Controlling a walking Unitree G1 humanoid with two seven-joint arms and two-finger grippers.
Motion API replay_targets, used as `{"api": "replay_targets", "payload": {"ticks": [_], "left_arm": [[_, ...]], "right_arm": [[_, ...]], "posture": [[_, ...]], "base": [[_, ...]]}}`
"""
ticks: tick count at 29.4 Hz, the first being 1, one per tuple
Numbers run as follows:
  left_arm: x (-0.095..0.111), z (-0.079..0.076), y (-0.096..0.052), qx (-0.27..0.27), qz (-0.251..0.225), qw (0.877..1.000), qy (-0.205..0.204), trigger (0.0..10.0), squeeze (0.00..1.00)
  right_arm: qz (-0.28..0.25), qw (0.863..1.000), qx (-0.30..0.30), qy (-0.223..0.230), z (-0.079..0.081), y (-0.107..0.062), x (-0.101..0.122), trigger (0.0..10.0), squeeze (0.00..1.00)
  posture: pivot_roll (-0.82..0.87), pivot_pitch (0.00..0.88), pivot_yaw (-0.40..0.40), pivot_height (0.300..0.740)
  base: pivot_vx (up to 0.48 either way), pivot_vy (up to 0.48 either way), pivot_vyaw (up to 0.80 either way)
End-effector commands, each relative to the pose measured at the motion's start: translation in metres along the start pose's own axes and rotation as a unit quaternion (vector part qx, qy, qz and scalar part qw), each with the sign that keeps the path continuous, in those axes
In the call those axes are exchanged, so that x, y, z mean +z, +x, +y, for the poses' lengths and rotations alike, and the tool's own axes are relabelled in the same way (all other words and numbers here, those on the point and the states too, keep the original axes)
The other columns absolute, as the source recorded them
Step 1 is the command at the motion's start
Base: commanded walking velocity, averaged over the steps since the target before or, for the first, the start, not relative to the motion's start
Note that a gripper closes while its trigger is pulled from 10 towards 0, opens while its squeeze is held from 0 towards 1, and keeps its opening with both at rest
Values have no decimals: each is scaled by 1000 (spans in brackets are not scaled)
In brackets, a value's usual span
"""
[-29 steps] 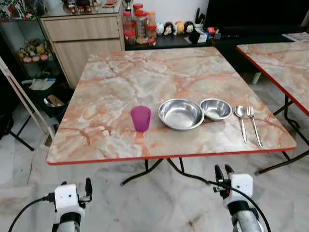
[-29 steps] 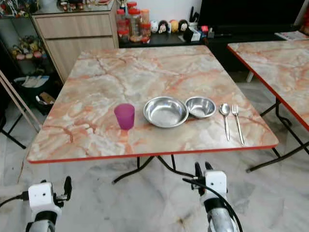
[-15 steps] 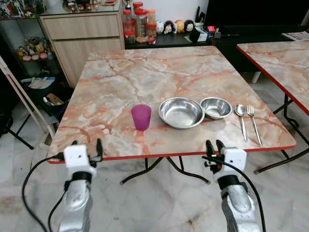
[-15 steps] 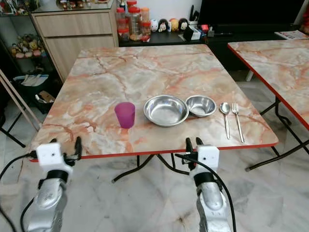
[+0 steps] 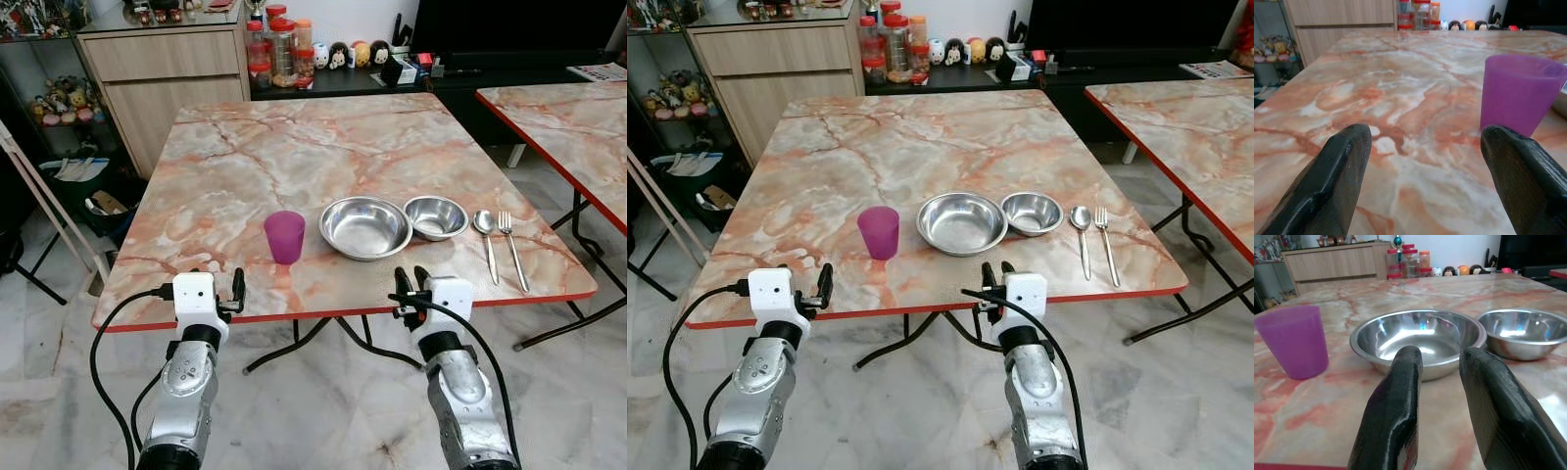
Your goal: Setting the table
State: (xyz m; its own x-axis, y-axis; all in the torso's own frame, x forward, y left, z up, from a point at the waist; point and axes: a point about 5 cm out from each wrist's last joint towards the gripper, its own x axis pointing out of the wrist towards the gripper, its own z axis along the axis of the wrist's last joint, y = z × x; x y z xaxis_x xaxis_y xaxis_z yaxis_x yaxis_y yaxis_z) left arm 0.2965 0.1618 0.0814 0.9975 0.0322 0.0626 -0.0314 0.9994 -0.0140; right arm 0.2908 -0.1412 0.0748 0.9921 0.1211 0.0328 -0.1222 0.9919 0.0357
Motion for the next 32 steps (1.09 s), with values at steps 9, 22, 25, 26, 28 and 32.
{"api": "replay_targets", "payload": {"ticks": [9, 22, 25, 26, 28, 32], "left_arm": [[2, -4, 2, -5, -6, 1000, 1, 10000, 0], [1, -4, 1, -8, -7, 1000, 2, 10000, 0], [2, -3, 1, -9, -8, 1000, 3, 10000, 0], [2, -3, 1, -9, -8, 1000, 3, 10000, 0], [2, -2, 1, -8, -8, 1000, 3, 10000, 0], [1, -2, 1, -8, -8, 1000, 3, 10000, 0]], "right_arm": [[-2, 1000, 11, 20, 8, 4, 2, 10000, 0], [0, 1000, 10, 24, 9, 3, 0, 10000, 0], [0, 1000, 12, 26, 11, 3, 0, 10000, 0], [0, 1000, 11, 27, 11, 3, 0, 10000, 0], [0, 1000, 10, 29, 11, 3, 0, 10000, 0], [1, 999, 7, 34, 11, 3, 0, 10000, 0]], "posture": [[-41, 0, 20, 740], [-46, 0, 24, 740], [-45, 0, 24, 740], [-45, 0, 24, 740], [-44, 0, 23, 740], [-44, 0, 24, 740]], "base": [[0, -266, 0], [0, -365, 0], [0, -380, 0], [0, -379, 0], [0, -379, 0], [0, -378, 0]]}}
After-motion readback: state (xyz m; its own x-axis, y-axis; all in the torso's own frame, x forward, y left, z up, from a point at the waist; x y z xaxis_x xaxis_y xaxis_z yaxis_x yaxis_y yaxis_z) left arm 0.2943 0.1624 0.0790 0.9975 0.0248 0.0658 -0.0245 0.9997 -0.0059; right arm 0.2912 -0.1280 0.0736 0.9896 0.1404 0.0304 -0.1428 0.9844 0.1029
